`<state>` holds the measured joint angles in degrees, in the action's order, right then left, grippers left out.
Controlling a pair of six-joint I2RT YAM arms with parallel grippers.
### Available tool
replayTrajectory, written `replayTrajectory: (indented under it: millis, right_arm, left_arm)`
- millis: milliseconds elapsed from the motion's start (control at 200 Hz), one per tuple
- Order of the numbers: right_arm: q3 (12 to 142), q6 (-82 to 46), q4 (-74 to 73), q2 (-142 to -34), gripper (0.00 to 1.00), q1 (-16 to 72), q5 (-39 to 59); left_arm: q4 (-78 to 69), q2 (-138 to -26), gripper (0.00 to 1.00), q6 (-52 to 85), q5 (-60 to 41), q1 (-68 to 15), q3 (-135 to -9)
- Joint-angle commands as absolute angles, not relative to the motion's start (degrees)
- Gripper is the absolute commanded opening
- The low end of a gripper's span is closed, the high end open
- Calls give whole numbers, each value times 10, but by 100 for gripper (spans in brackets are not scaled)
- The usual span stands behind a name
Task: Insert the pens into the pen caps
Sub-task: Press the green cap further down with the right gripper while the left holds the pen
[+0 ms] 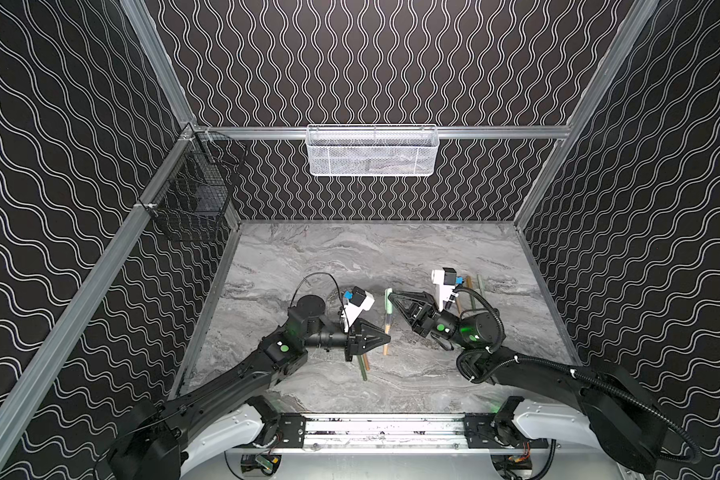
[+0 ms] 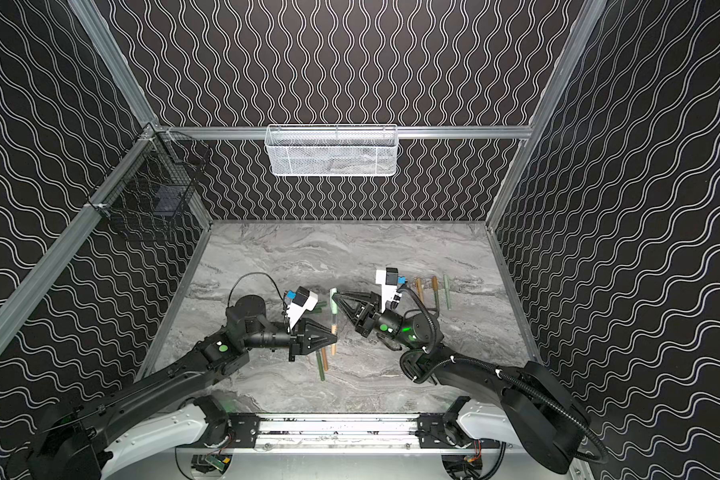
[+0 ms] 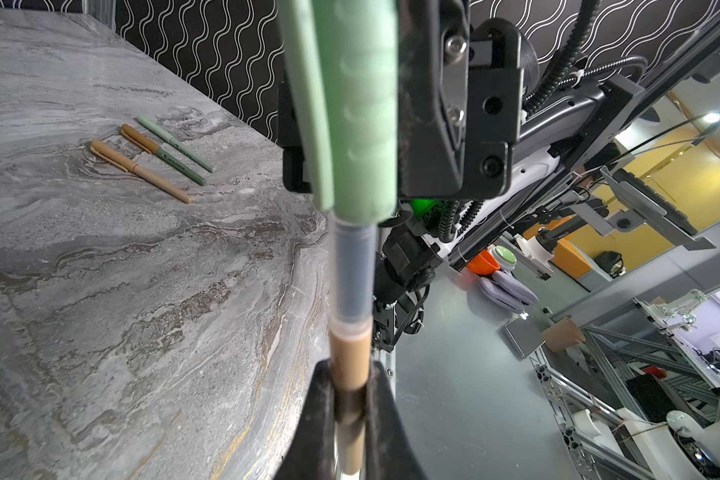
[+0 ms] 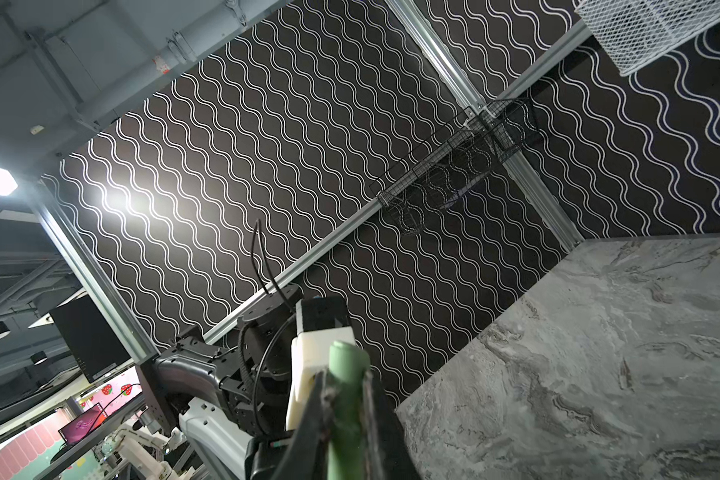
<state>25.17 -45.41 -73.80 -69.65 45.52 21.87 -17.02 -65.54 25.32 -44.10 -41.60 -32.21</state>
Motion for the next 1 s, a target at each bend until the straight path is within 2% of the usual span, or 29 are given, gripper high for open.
replayTrajectory:
  millis: [0,395,991]
  right_arm:
    - [251,-444,-725,-695,12,465,243]
    - [265,-333,-603,-668,11,501,197]
    - [267,-319,-591,-674,11,518,184]
  left_arm:
    - [-233,-651,0,258,-420,-409,-330]
    - [-235,-637,0,261,-429,-401,-338]
    - [-213,-615,0,251,-422,-393,-343]
